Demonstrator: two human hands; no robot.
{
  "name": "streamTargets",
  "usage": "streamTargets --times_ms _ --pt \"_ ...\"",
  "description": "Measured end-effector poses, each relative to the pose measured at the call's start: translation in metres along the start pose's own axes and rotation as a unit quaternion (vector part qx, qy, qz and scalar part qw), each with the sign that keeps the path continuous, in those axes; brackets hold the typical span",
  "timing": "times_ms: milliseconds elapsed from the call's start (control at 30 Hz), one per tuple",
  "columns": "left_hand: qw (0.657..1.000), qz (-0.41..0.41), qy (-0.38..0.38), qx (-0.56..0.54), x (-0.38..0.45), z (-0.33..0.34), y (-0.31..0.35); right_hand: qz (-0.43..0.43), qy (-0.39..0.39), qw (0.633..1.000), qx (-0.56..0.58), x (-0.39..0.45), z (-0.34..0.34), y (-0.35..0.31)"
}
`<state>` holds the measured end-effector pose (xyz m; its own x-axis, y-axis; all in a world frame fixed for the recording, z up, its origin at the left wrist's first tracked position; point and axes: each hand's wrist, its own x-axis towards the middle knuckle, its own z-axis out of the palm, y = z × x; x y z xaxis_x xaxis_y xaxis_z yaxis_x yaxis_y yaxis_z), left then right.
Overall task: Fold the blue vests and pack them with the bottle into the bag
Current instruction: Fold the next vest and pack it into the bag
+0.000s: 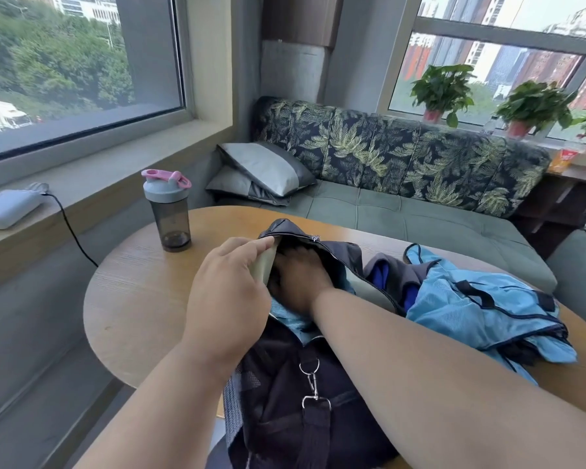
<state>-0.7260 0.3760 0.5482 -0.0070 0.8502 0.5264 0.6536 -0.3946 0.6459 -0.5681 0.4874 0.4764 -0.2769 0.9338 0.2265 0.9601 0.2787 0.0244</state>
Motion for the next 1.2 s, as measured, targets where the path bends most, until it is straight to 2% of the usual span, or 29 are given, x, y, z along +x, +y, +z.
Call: streamTargets --times_ms 100,167,300,433,500,533,600,700,867,967,1033,1100,1200 --pt "1.000 -0.004 0.000 0.008 -0.002 -0.004 0.001 0.071 -0.147 0.984 0.074 0.005 0.005 0.009" --pt "1.000 -0.010 -0.002 0.005 -0.003 -0.006 0.000 0.102 -0.212 0.963 0.132 0.001 0.006 0.017" --pt "1.000 -0.015 -0.004 -0.008 -0.005 -0.007 -0.006 0.100 -0.225 0.960 0.135 -0.012 -0.005 0.021" --pt "1.000 -0.013 -0.003 0.000 -0.003 -0.005 -0.008 0.054 -0.257 0.965 -0.014 -0.024 -0.009 0.022" --pt "1.000 -0.018 -0.006 0.015 -0.003 -0.004 -0.007 0.062 -0.230 0.971 -0.024 -0.031 -0.010 0.021" --pt "0.999 -0.024 -0.009 0.024 -0.003 -0.005 -0.005 0.078 -0.205 0.976 0.006 -0.036 -0.016 0.018" --pt "0.999 -0.029 -0.007 0.044 -0.004 -0.005 0.003 0.119 -0.153 0.975 0.107 -0.045 -0.033 0.011" --pt "0.997 -0.010 0.018 0.073 -0.008 -0.006 0.022 0.163 -0.048 0.951 0.259 -0.070 -0.060 0.013" --pt "0.996 0.048 -0.014 0.067 -0.022 0.009 0.068 0.203 0.064 0.860 0.464 -0.153 -0.107 0.038" --pt "0.994 0.068 -0.067 0.045 -0.035 0.032 0.101 0.250 0.150 0.809 0.510 -0.199 -0.118 0.061" --pt "0.989 0.089 -0.114 0.030 -0.048 0.054 0.127 0.298 0.194 0.763 0.540 -0.228 -0.121 0.081" --pt "0.980 0.109 -0.166 0.011 -0.062 0.078 0.147 0.357 0.220 0.720 0.553 -0.256 -0.120 0.100" --pt "0.957 0.128 -0.261 0.014 -0.083 0.118 0.169 0.433 0.221 0.683 0.545 -0.300 -0.103 0.128"
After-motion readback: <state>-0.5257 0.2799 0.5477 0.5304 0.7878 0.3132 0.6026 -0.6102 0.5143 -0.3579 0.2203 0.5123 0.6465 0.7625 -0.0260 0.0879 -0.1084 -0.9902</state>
